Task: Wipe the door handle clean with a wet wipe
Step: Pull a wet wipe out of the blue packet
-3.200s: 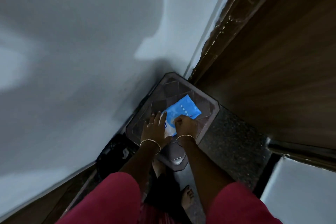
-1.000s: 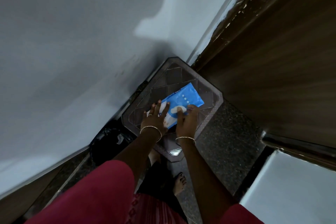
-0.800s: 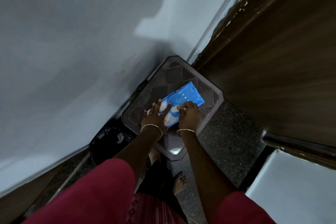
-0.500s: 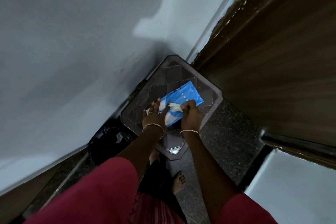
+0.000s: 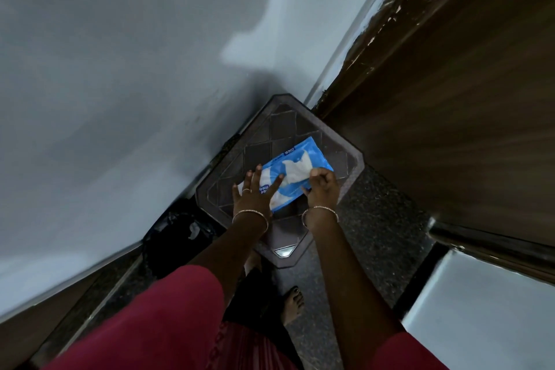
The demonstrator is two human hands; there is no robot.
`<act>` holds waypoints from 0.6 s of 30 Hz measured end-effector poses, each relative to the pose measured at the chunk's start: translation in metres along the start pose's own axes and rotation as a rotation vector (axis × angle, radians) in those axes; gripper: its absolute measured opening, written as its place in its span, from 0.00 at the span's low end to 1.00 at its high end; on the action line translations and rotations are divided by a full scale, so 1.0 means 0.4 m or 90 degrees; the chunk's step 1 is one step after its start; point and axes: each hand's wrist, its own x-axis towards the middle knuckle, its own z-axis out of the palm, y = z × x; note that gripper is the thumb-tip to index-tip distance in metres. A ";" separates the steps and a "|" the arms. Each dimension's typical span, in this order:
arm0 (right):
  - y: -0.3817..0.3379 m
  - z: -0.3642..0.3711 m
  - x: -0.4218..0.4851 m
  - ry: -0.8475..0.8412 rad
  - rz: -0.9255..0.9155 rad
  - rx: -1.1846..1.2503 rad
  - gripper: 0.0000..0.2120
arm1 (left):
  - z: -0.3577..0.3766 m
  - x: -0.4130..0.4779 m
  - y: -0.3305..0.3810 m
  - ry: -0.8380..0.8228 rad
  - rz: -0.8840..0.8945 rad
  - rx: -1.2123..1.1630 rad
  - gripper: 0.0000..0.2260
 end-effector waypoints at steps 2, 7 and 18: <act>-0.010 0.009 0.004 0.003 0.050 0.052 0.10 | -0.001 -0.001 0.008 0.002 -0.014 0.004 0.45; -0.024 0.010 0.005 0.049 0.108 0.143 0.09 | 0.009 -0.009 0.016 0.028 -0.011 0.012 0.46; -0.070 -0.009 0.017 -0.053 0.164 0.232 0.09 | 0.017 -0.005 0.012 0.007 0.012 0.046 0.39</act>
